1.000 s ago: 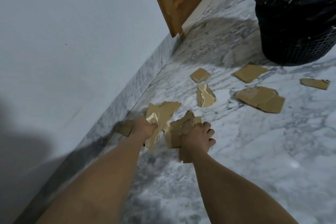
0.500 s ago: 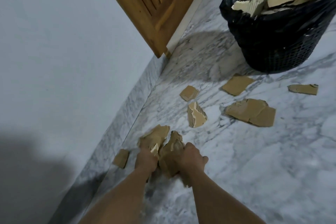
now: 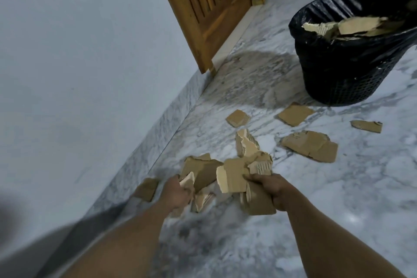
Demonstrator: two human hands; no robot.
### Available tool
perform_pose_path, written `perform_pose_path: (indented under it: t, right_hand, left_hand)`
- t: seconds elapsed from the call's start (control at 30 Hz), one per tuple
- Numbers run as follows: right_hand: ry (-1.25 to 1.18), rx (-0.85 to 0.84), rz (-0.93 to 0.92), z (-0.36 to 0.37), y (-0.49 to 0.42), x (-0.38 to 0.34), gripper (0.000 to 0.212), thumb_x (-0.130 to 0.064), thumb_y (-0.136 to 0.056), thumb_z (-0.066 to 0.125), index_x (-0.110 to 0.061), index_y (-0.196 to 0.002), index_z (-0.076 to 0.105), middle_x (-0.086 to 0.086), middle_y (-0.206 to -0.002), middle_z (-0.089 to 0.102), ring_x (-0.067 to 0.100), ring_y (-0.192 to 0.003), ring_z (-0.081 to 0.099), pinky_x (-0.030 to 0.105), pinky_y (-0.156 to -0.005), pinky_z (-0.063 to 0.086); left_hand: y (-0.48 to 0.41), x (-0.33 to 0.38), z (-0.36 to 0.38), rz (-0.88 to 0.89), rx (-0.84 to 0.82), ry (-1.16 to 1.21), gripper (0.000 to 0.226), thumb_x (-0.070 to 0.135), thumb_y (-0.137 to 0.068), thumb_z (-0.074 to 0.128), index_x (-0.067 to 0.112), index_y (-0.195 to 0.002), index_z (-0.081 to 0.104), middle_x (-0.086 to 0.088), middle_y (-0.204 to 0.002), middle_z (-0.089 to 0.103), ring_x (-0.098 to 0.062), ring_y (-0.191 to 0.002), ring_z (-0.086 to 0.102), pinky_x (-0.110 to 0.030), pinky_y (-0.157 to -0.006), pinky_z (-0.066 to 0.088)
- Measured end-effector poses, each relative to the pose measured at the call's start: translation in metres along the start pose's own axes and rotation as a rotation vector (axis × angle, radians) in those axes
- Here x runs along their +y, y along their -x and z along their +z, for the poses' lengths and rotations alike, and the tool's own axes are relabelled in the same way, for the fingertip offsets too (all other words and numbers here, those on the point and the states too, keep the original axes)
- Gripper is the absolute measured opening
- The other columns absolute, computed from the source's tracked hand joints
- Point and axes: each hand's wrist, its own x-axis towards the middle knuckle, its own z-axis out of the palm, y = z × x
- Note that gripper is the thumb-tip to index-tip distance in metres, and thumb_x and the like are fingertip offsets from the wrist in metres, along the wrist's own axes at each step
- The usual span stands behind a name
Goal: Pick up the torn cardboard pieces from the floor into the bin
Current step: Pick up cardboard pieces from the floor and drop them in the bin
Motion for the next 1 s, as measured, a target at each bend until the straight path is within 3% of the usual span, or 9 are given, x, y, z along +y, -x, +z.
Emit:
perform_pose_path:
  t: [0.17,0.27,0.37,0.5,0.57,0.67,0.8,0.9,1.0]
  right_hand:
    - [0.230,-0.025,0.013,0.011,0.007,-0.003,0.056,-0.022,-0.063,0.094,0.002,-0.108,0.069,0.020,-0.095,0.076,0.039,-0.090,0.074,0.051,-0.078,0.061]
    - [0.374,-0.018,-0.025,0.027,0.009,-0.006,0.043,-0.020,-0.069,0.091,0.001,-0.101,0.072,0.018,-0.093,0.077,0.036,-0.089,0.074,0.043,-0.072,0.063]
    - [0.502,0.027,-0.051,0.043,0.007,-0.004,0.030,-0.018,-0.070,0.086,-0.004,-0.095,0.076,0.018,-0.094,0.076,0.036,-0.089,0.073,0.047,-0.078,0.062]
    - [0.739,0.093,-0.045,0.060,-0.005,0.002,0.064,-0.046,-0.042,0.085,-0.011,-0.095,0.077,0.011,-0.095,0.076,0.029,-0.088,0.073,0.047,-0.085,0.060]
    - [0.734,0.119,-0.055,0.070,-0.007,0.007,0.058,-0.043,-0.047,0.086,-0.013,-0.095,0.076,0.010,-0.095,0.076,0.027,-0.088,0.072,0.046,-0.085,0.060]
    - [0.707,0.121,-0.094,0.080,-0.001,0.016,0.044,-0.037,-0.058,0.088,-0.013,-0.093,0.077,0.008,-0.092,0.077,0.027,-0.088,0.074,0.048,-0.087,0.059]
    - [0.562,0.087,-0.094,0.086,0.004,0.012,0.031,-0.020,-0.079,0.083,-0.003,-0.103,0.074,0.016,-0.099,0.076,0.037,-0.095,0.072,0.049,-0.085,0.060]
    - [0.504,0.041,-0.059,0.099,0.003,0.000,0.041,-0.019,-0.075,0.085,0.002,-0.108,0.072,0.022,-0.102,0.074,0.040,-0.095,0.071,0.041,-0.073,0.061]
    - [0.489,0.010,-0.049,0.127,-0.005,-0.004,0.051,-0.024,-0.066,0.090,0.002,-0.107,0.073,0.023,-0.103,0.074,0.041,-0.097,0.071,0.045,-0.078,0.061]
  left_hand:
    - [-0.042,0.012,-0.017,-0.158,-0.165,0.215,0.066,0.037,-0.078,0.081,0.006,-0.129,0.053,-0.007,-0.123,0.057,-0.021,-0.102,0.060,-0.029,-0.080,0.051]
    - [-0.059,0.024,-0.007,-0.151,-0.224,0.055,0.078,0.046,-0.081,0.075,0.005,-0.140,0.042,-0.013,-0.138,0.046,-0.029,-0.124,0.049,-0.038,-0.102,0.046]
    - [-0.065,0.038,0.001,-0.124,-0.225,-0.036,0.072,0.036,-0.088,0.068,0.005,-0.144,0.035,-0.016,-0.145,0.037,-0.033,-0.135,0.036,-0.039,-0.108,0.040]
    - [-0.075,0.040,0.002,-0.099,-0.247,0.016,0.076,0.025,-0.075,0.078,0.005,-0.139,0.043,-0.016,-0.135,0.050,-0.031,-0.120,0.055,-0.039,-0.096,0.053]
    - [-0.079,0.038,0.000,-0.042,-0.218,0.023,0.068,0.019,-0.078,0.074,0.004,-0.138,0.044,-0.016,-0.132,0.054,-0.030,-0.116,0.058,-0.036,-0.090,0.054]
    - [-0.081,0.034,-0.014,0.036,-0.272,0.150,0.088,0.019,-0.078,0.078,0.004,-0.147,0.025,-0.015,-0.137,0.047,-0.031,-0.121,0.053,-0.033,-0.085,0.049]
    - [-0.087,0.013,-0.062,0.087,-0.473,0.341,0.079,0.032,-0.074,0.085,0.009,-0.136,0.041,-0.010,-0.130,0.052,-0.026,-0.116,0.053,-0.037,-0.097,0.046]
    - [-0.099,-0.019,-0.100,-0.063,-0.633,0.507,0.071,0.032,-0.075,0.084,0.003,-0.132,0.051,-0.014,-0.124,0.061,-0.032,-0.115,0.059,-0.047,-0.103,0.046]
    - [-0.108,-0.066,-0.120,-0.234,-0.766,0.537,0.065,0.032,-0.077,0.082,0.004,-0.130,0.056,-0.020,-0.111,0.068,-0.034,-0.103,0.065,-0.048,-0.093,0.052]
